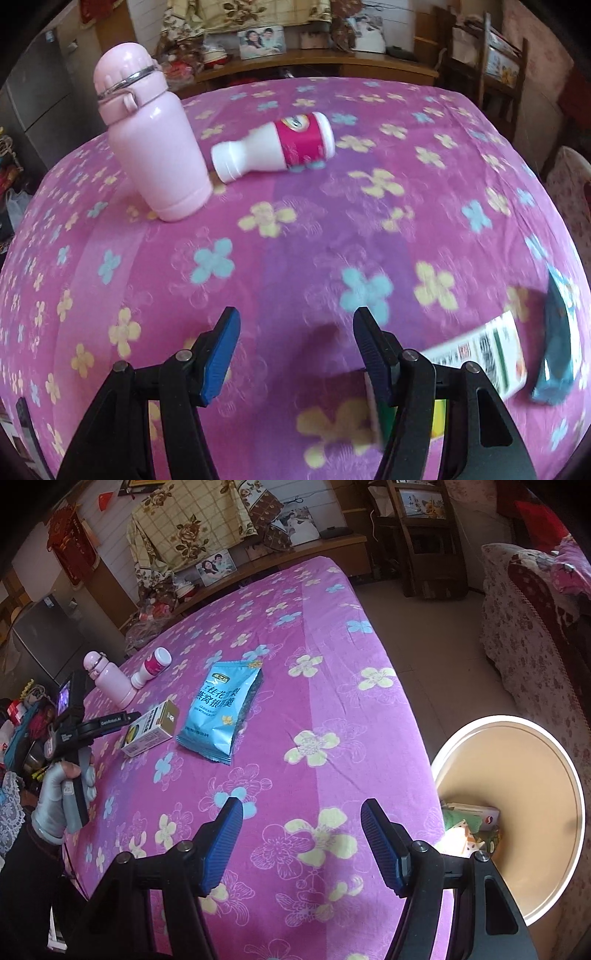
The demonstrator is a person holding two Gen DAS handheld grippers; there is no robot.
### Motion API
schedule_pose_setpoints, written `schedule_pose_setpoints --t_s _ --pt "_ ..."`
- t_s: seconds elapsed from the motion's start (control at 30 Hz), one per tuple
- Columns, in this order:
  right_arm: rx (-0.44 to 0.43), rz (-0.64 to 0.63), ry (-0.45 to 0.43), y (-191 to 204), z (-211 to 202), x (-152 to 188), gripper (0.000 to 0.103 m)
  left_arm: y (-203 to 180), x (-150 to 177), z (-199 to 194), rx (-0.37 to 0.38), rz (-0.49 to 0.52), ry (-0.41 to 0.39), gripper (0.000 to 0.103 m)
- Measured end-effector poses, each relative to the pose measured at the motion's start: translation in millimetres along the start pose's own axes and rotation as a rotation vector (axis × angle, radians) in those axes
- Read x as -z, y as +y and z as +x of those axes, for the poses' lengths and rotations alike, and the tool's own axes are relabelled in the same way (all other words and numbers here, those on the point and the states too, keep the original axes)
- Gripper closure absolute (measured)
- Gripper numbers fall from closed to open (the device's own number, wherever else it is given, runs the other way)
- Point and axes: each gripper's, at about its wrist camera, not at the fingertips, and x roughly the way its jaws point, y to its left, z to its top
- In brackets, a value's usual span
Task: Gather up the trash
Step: 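Move both open tools back over the table toward the remaining trash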
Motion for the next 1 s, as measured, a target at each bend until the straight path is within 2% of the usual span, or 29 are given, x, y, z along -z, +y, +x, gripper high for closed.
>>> schedule_pose_setpoints --t_s 0.23,0.4,0.5,0.6,0.8,0.97,1.0 --pt "-0.02 -0.007 0.001 9 8 -4 0.033 -11 40 -28 0.15 0.051 0.035 0.039" --pt "-0.033 -0.015 0.009 16 10 0 0.033 -9 49 -51 0.291 -0.011 0.023 0.038" --pt "-0.031 -0.023 0.009 19 8 2 0.033 -20 44 -62 0.369 -0.028 0.011 0.03" --pt "-0.033 -0.015 0.004 18 5 1 0.033 -37 44 -65 0.37 0.004 -0.006 0.028" --pt "-0.021 -0.009 0.0 19 6 -3 0.033 -71 42 -42 0.297 0.072 0.02 0.028" --pt "-0.041 0.02 -0.006 25 14 -14 0.032 -70 41 -34 0.282 0.01 0.016 0.027" --pt "-0.05 0.027 -0.004 29 17 -17 0.031 -67 43 -36 0.254 0.007 0.007 0.028"
